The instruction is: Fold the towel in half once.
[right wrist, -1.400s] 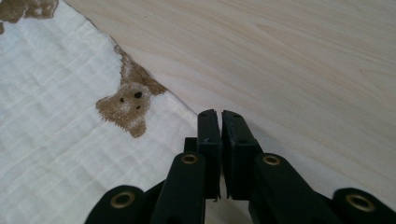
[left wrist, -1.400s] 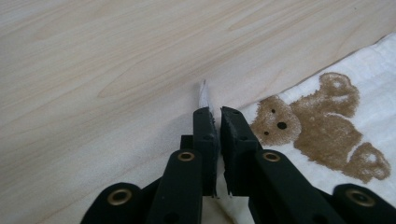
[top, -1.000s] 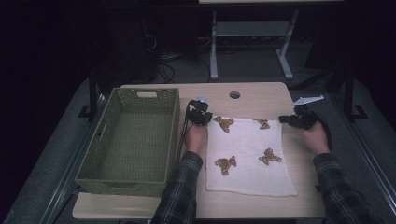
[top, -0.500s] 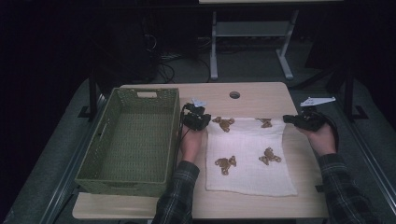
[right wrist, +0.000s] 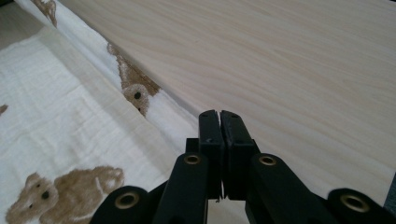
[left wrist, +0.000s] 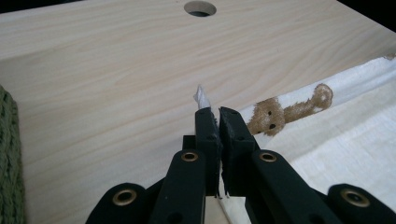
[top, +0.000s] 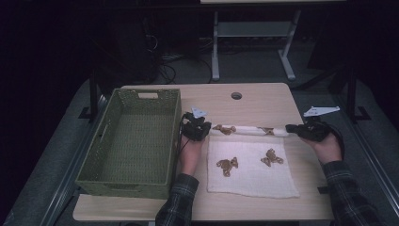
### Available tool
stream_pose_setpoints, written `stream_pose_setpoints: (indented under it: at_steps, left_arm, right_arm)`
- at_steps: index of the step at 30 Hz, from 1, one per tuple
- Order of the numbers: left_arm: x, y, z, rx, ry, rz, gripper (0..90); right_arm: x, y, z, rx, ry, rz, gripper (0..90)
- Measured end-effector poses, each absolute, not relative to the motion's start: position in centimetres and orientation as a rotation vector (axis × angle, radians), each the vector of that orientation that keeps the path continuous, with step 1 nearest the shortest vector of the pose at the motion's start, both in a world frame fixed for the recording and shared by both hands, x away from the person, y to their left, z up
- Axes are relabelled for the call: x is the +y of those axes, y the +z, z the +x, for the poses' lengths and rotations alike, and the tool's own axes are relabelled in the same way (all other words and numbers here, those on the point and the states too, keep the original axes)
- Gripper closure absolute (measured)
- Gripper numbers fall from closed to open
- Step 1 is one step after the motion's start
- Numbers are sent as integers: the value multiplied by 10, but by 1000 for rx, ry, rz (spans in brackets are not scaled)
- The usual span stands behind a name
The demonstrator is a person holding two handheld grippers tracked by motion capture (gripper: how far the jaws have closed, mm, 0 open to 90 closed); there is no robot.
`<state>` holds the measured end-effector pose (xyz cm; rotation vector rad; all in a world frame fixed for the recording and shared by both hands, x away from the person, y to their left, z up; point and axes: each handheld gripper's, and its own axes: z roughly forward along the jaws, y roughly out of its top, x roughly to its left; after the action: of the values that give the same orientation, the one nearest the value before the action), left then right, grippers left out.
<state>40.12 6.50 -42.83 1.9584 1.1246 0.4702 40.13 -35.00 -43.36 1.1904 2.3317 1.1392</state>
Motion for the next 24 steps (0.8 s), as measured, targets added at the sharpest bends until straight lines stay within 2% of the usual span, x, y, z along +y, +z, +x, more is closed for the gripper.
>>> stream_pose_setpoints:
  at_steps: [24]
  left_arm:
    - [67,-433,363,1087,473,2004,865]
  right_arm:
    - [-349,-435,358,2399,1102,1134,878]
